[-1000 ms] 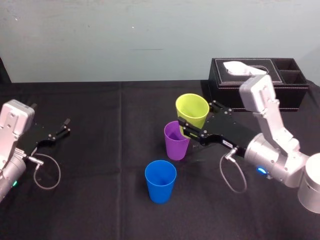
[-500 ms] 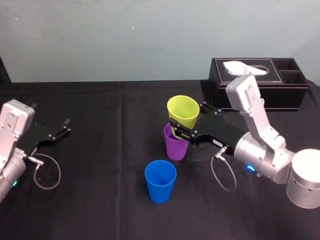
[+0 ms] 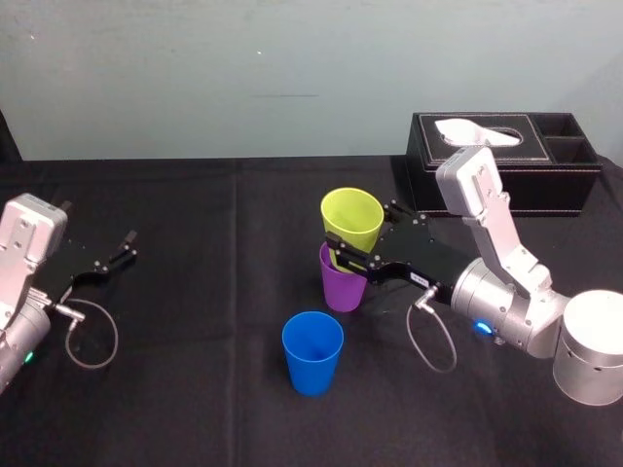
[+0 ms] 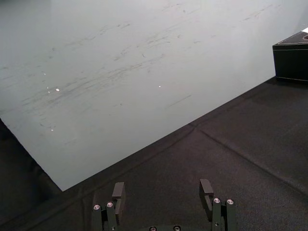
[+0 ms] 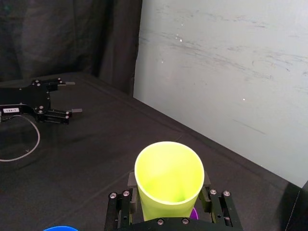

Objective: Stack the three plastic cups sequentially using one hand.

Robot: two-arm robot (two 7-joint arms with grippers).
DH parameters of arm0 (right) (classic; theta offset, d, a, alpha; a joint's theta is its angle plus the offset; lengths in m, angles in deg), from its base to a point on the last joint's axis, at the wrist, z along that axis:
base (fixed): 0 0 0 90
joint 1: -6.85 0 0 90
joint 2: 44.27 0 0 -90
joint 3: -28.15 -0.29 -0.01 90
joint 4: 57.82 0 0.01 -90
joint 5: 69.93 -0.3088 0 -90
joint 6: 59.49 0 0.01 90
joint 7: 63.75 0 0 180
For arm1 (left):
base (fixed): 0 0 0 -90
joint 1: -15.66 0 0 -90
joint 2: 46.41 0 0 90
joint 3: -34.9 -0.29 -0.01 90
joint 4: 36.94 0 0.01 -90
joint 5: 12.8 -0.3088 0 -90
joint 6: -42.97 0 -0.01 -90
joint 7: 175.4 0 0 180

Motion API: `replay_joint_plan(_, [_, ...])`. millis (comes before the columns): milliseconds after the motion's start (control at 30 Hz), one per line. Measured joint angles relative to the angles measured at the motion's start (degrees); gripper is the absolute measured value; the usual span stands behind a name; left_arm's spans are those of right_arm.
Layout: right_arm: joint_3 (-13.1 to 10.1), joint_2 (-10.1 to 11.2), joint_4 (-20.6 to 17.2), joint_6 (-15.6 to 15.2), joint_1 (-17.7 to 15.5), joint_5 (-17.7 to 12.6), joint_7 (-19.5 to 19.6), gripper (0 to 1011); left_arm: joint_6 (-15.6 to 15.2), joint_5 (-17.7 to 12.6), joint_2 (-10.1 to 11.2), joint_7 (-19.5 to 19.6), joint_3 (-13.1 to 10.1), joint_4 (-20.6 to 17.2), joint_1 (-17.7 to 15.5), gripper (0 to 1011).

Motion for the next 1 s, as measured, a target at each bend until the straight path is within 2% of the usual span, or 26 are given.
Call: replay_joint_plan(1000, [1.0,-2.0,5.4,1.3,2.4,1.6,0.2,736,0.0,0.0,0.0,0.0,0.0,0.0,0.0,1010])
